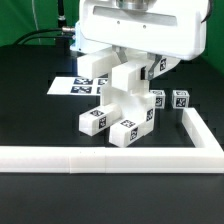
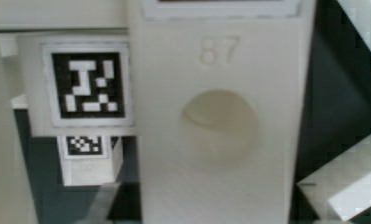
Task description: Assemble chair
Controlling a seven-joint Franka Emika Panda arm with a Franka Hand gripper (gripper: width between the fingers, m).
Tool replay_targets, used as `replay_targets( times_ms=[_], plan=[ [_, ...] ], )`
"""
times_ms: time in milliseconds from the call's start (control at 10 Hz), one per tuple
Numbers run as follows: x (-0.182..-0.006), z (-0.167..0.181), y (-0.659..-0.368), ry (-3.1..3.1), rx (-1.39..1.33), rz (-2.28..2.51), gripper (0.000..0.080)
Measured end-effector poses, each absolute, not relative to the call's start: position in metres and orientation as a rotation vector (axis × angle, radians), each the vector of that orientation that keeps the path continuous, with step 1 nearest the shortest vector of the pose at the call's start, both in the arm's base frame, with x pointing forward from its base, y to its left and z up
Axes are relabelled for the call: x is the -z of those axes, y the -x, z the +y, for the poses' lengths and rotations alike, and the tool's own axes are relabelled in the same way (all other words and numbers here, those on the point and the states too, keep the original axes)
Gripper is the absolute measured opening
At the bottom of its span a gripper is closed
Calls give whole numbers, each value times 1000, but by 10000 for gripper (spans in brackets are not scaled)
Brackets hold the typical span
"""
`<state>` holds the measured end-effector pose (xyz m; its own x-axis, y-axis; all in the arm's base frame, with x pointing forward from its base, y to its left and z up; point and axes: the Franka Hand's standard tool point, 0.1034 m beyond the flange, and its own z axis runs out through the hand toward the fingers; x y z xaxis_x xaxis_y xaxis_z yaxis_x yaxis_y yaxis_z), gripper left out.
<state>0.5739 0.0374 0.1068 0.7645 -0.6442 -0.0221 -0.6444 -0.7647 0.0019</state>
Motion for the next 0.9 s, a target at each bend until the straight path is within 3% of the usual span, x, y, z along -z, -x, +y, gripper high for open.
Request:
replay_targets(
  times_ms=[900],
  plan=[
    [-81, 31, -581, 2987, 4, 1017, 284]
  ],
)
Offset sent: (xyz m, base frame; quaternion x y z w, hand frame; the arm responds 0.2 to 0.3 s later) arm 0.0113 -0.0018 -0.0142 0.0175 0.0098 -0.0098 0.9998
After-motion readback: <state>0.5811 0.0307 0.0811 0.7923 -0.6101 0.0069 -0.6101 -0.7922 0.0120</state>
